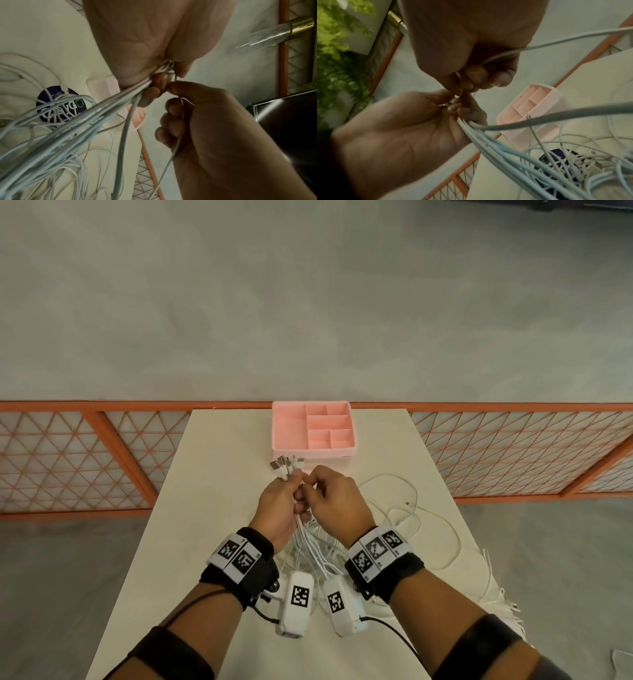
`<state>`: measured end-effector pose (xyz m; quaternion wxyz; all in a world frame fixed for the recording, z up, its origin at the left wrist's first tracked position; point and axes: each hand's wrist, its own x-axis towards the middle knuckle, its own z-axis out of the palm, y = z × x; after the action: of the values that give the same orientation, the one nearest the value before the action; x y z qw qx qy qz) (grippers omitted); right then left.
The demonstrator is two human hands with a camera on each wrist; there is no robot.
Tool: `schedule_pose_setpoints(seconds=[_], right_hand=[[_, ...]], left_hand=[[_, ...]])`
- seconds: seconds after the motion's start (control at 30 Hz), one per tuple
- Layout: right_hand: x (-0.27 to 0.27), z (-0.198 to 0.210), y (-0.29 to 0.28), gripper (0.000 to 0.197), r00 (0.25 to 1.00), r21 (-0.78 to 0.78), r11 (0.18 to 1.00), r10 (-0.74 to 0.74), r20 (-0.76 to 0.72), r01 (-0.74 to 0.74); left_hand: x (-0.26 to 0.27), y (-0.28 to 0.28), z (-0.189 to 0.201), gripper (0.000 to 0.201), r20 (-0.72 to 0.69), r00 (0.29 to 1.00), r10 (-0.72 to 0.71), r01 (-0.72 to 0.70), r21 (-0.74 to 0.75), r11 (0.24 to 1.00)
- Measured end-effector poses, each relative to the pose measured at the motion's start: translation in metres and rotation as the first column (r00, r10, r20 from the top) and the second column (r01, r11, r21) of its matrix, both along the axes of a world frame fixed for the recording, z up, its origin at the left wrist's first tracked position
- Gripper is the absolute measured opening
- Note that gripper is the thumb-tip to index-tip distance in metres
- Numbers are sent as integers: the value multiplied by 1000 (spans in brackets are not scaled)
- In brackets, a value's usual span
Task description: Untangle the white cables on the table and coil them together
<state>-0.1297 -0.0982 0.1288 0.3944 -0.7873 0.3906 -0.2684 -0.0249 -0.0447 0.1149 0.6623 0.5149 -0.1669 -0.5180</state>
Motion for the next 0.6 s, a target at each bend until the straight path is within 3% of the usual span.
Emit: schedule_pose_setpoints(seconds=[0.1,0.3,0.47,0.6], right_hand=[[-3,-4,0,9,989,-155,987,12,-147,-35],[-11,-7,-4,15,969,-315,942,41,-242,-119],[-23,-11,-7,15,972,-195,973,81,-221,-125],[-24,-4,-8,22,997,24,997,70,-9,-70]], left_hand=[[0,-1,-1,27,93,996,9,-11,21,1000],[-3,0,-5,29,81,997,21,-23,22,999],[-1,-1,-8,22,13,999,35,-35,33,999],[1,2,-8,27,33,999,24,-24,4,1000]])
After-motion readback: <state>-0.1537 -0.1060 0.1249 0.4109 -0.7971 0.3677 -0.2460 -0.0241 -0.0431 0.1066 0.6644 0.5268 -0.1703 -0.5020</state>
